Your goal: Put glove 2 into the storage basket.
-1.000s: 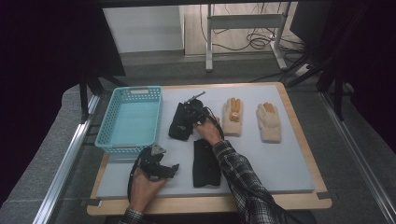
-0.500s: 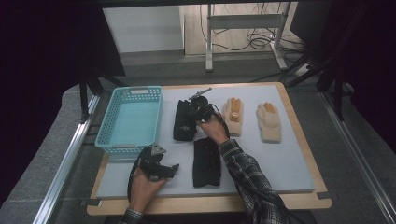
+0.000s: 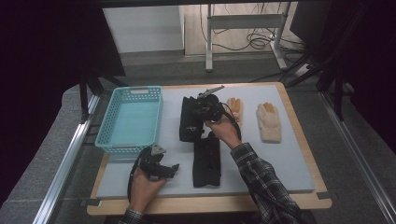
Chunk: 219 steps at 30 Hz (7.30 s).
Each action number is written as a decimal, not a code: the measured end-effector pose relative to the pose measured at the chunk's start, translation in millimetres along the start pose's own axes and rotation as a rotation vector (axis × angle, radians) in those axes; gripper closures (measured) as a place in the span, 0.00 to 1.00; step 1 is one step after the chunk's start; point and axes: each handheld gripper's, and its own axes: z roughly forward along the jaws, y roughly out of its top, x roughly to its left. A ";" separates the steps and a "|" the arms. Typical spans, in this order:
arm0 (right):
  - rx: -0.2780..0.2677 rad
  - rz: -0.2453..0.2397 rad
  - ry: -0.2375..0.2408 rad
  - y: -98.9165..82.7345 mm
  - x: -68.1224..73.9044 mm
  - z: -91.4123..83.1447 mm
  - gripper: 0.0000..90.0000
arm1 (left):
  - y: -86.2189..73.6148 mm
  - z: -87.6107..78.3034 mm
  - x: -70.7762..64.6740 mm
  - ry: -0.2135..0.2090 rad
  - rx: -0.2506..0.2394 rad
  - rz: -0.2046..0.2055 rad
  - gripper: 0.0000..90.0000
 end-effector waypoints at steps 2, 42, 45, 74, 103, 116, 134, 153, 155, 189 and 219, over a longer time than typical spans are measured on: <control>-0.004 -0.006 0.001 -2.0 3.5 -9.5 0.97 | 0.0 0.0 0.0 0.000 0.000 0.000 0.00; 0.094 -0.006 0.003 -111.3 61.5 -66.9 0.97 | 0.1 0.1 -0.4 0.000 -0.003 -0.006 0.00; 0.101 -0.002 -0.002 -118.1 57.9 -55.1 0.94 | 0.1 0.2 -0.5 0.000 -0.003 -0.007 0.00; 0.075 -0.061 0.057 -181.0 43.5 -76.5 0.98 | -13.4 -16.1 12.5 0.040 0.012 -0.044 0.02; 0.061 -0.124 0.152 -145.3 92.9 -18.3 0.96 | -24.9 -23.4 26.3 0.040 0.004 -0.047 0.00; 0.030 -0.109 0.087 -152.0 70.9 -51.0 0.85 | -25.3 -23.3 27.2 0.035 0.004 -0.050 0.00; -0.003 0.064 -0.164 -190.7 -3.4 -105.6 0.44 | -25.5 -23.4 27.3 0.035 0.002 -0.050 0.00; 0.021 0.096 -0.282 -215.5 -28.6 -113.1 0.17 | -25.5 -23.3 27.0 0.034 0.003 -0.055 0.00; 0.020 0.102 -0.286 -215.9 -29.2 -112.6 0.16 | -25.5 -23.5 26.8 0.035 0.001 -0.053 0.00; 0.017 0.101 -0.286 -216.6 -29.4 -112.6 0.16 | 40.2 -22.8 -32.3 -0.232 -0.024 0.093 0.00; 0.017 0.101 -0.286 -216.7 -29.3 -112.6 0.16 | 65.4 31.6 -53.0 -0.122 0.177 0.137 0.26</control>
